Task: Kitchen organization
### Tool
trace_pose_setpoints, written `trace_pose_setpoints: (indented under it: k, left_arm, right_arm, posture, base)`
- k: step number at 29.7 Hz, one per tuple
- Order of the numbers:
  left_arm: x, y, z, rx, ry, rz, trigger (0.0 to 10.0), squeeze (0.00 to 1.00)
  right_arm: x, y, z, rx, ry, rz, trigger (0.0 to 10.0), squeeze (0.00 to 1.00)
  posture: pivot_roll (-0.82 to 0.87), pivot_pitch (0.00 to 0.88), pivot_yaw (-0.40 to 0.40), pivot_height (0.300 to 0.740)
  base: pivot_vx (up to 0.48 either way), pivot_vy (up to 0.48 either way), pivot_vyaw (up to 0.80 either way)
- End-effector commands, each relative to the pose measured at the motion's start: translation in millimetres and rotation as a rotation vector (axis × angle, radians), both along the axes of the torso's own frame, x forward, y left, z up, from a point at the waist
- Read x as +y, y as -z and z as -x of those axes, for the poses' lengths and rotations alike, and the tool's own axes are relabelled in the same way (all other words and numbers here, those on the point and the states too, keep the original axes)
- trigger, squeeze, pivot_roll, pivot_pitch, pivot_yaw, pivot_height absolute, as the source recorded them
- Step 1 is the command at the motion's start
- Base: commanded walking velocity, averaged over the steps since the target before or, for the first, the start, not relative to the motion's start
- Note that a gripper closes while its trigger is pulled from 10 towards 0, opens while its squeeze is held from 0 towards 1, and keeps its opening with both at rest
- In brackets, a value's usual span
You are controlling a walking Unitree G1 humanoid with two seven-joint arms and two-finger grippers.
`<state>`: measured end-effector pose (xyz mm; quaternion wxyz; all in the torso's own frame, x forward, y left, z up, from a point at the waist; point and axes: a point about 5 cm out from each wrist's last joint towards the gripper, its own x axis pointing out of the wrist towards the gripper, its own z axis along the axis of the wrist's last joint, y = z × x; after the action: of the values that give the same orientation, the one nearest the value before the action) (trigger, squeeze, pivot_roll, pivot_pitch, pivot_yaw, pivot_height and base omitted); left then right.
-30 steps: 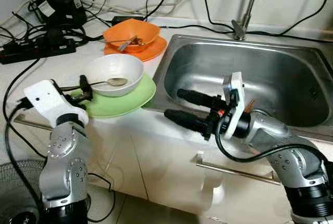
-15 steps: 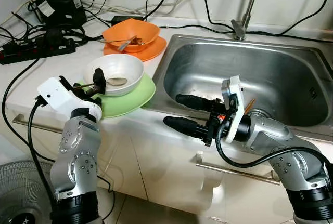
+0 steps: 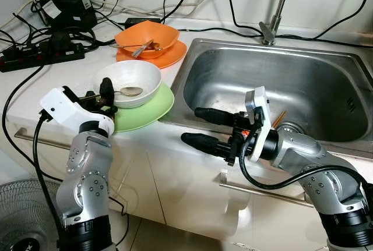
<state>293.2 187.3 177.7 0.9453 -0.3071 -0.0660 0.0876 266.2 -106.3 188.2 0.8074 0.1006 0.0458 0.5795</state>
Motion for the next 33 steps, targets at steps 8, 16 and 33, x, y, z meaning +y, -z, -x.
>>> trace_pose_setpoints:
  k: [8,16,33]
  left_arm:
    - [6.0,-6.2,4.3,-0.030,-0.033,0.024,0.0,0.00]
    - [4.8,-7.1,3.6,-0.032,-0.024,0.033,0.0,0.00]
    - [4.3,-6.1,2.9,-0.027,-0.011,0.061,0.0,0.00]
  right_arm:
    - [1.4,1.6,2.2,-0.001,-0.010,0.008,10.0,0.00]
    - [1.7,2.1,2.1,-0.002,-0.007,0.009,10.0,0.00]
    - [2.7,2.7,2.8,0.001,-0.012,0.004,10.0,0.00]
  posture:
    - [-0.06,0.010,0.072,0.740]
    - [-0.06,0.007,0.074,0.740]
    - [-0.06,0.008,0.076,0.740]
  base:
    - [0.000,0.000,0.00]
    - [0.000,0.000,0.00]
    - [0.000,0.000,0.00]
